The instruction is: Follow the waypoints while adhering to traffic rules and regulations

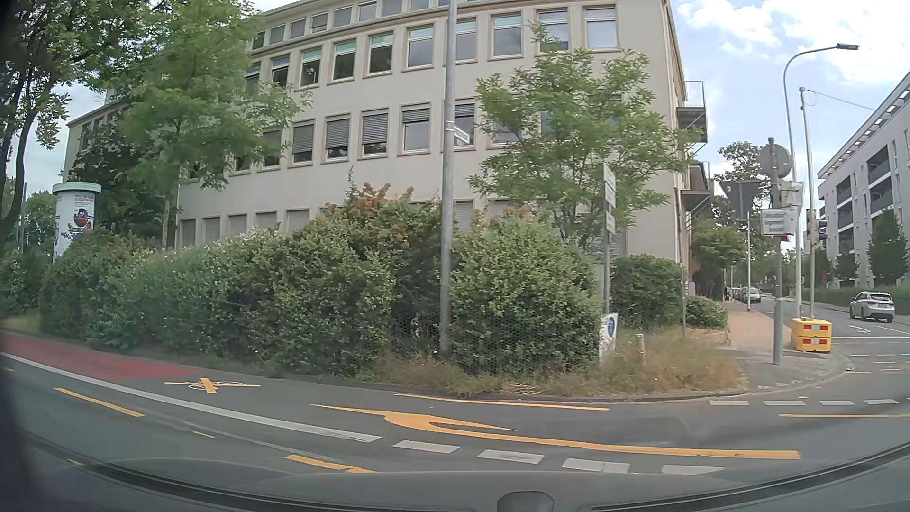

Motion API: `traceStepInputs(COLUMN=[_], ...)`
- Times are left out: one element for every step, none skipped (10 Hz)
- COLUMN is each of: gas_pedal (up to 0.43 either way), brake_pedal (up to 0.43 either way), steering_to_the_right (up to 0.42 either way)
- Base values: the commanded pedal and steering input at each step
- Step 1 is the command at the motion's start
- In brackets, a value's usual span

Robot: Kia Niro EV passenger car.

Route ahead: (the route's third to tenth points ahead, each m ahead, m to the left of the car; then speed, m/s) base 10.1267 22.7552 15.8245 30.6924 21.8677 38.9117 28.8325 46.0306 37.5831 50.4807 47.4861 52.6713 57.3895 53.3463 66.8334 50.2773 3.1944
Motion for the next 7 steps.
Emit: traceStepInputs(gas_pedal=[0.0, 0.0, 0.0, 0.0, 0.0, 0.0, 0.0], brake_pedal=[0.055, 0.085, 0.128, 0.159, 0.195, 0.213, 0.226], steering_to_the_right=[-0.395, -0.409, -0.428, -0.449, -0.482, -0.513, -0.566])
